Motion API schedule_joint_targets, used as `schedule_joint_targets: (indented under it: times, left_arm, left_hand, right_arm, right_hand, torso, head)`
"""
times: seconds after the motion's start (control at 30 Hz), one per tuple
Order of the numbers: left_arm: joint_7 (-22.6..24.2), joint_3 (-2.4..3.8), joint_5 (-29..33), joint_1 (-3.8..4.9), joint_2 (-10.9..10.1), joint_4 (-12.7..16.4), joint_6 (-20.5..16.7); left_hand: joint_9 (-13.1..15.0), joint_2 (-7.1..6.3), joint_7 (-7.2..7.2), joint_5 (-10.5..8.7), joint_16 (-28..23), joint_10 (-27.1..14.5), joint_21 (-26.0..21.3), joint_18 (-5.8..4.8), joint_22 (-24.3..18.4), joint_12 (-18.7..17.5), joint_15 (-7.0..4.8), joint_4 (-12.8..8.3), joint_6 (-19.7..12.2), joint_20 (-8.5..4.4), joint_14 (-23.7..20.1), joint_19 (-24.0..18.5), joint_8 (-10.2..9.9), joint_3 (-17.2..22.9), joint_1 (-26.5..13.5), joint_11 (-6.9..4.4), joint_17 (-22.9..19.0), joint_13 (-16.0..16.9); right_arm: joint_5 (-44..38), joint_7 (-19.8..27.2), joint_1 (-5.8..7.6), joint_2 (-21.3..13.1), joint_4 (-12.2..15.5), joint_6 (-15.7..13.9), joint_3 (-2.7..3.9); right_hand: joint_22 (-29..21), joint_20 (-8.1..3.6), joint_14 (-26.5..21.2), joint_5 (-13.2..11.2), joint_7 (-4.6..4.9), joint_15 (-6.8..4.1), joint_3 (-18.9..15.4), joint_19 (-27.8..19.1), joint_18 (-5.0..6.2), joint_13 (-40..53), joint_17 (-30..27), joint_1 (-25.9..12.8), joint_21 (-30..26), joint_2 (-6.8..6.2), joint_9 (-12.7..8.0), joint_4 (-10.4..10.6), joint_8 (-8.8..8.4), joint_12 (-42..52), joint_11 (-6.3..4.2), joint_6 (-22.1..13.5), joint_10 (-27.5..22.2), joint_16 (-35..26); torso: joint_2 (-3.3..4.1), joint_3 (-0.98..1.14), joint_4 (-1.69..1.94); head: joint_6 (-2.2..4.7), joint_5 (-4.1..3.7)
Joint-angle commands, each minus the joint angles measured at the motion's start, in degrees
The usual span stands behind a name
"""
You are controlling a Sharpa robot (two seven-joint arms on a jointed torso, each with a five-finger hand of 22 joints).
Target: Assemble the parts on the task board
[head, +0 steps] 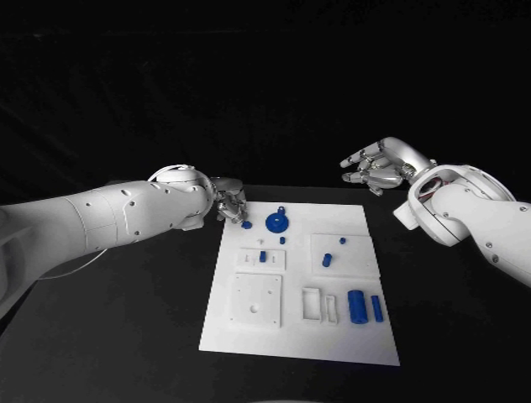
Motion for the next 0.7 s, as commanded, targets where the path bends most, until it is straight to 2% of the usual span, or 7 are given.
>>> schedule_joint_targets:
  times: [0.03, 0.17, 0.2, 0.33, 0.7]
  left_arm:
    - [1.08, -0.07, -1.09, -0.07, 0.16, 0.02, 1.85]
    - [0.85, -0.18, -1.03, -0.14, 0.12, 0.14, 2.49]
    - [0.76, -0.21, -1.02, -0.16, 0.08, 0.21, 2.74]
    - [0.57, -0.3, -1.01, -0.19, -0.1, 0.5, 3.85]
    - [0.39, -0.41, -0.58, -0.25, -0.55, 1.39, 6.08]
  left_hand:
    - [-0.06, -0.02, -0.46, -0.12, 0.23, -0.56, 0.18, 0.6, 1.09, 0.38, -0.21, -0.3, -0.63, 0.04, -0.37, -0.33, -0.08, 0.43, -0.49, -0.27, 0.06, 0.03]
    - [-0.05, -0.45, -0.4, -0.55, 0.31, -0.87, -0.37, 0.3, 0.9, 0.75, -0.29, 0.15, -0.8, -0.05, -0.37, -0.11, -0.05, -0.57, -0.42, -0.38, -0.02, 0.08]
    - [-0.03, -0.46, -0.24, -0.28, 0.35, -0.91, -0.5, 0.28, 0.93, 0.85, -0.28, 0.18, -0.51, -0.1, -0.36, -0.04, -0.01, -0.65, -0.26, -0.28, -0.03, 0.09]
    - [-0.04, -0.66, 0.05, 2.78, 0.55, -0.89, -0.21, 0.52, 1.28, 1.24, -0.15, -0.22, 0.54, -0.08, -0.47, -0.09, -0.04, -0.04, -0.15, 0.04, 0.01, 0.18]
    - [-0.02, -0.56, 0.17, 3.93, 0.76, -1.19, 1.02, 0.81, 1.25, 1.81, -0.1, -0.97, 1.88, 0.02, -0.74, -0.73, -0.03, 0.87, -0.62, 0.25, -0.08, 0.23]
  right_arm:
    - [-0.74, 0.0, -0.04, 0.01, 0.16, 0.76, 0.01]
    - [-0.74, -0.01, -0.05, -0.02, 0.19, 0.78, 0.01]
    - [-0.74, -0.02, -0.06, -0.03, 0.19, 0.8, 0.01]
    - [-0.74, -0.05, -0.08, -0.11, 0.19, 0.85, 0.01]
    - [-0.74, -0.07, -0.17, -0.16, 0.18, 0.92, 0.01]
  right_hand:
    - [3.6, -0.41, 0.44, 0.05, -0.06, 0.02, 0.07, 2.04, 0.61, 0.05, 0.05, -0.1, 0.29, -0.67, -0.07, 0.31, 0.16, -0.26, 0.09, -0.43, 0.34, 0.22]
    - [3.59, -0.4, 0.42, 0.09, -0.05, 0.02, 0.03, 2.03, 0.62, 0.13, 0.05, -0.09, 0.28, -0.7, -0.08, 0.38, 0.14, -0.31, 0.1, -0.53, 0.34, 0.16]
    - [3.59, -0.4, 0.42, 0.09, -0.05, 0.02, 0.03, 2.03, 0.62, 0.13, 0.05, -0.09, 0.28, -0.7, -0.08, 0.38, 0.14, -0.31, 0.1, -0.53, 0.34, 0.16]
    - [3.59, -0.39, 0.44, 0.14, -0.04, 0.03, -0.08, 2.03, 0.63, 0.25, 0.11, -0.13, 0.35, -0.73, -0.07, 0.55, 0.16, -0.37, 0.11, -0.55, 0.37, 0.15]
    - [3.59, -0.39, 0.45, 0.14, -0.04, 0.03, -0.16, 2.02, 0.63, 0.34, 0.15, -0.13, 0.39, -0.75, -0.06, 0.67, 0.16, -0.41, 0.1, -0.57, 0.38, 0.14]
  torso:
    - [-0.02, 0.02, 0.02]
    - [0.0, -0.01, 0.01]
    - [-0.01, -0.02, 0.01]
    - [-0.05, 0.01, 0.01]
    - [-0.05, -0.02, 0.0]
  head:
    - [-0.05, -0.03]
    - [-0.12, -0.15]
    - [-0.12, -0.14]
    - [-0.15, -0.12]
    - [-0.12, -0.25]
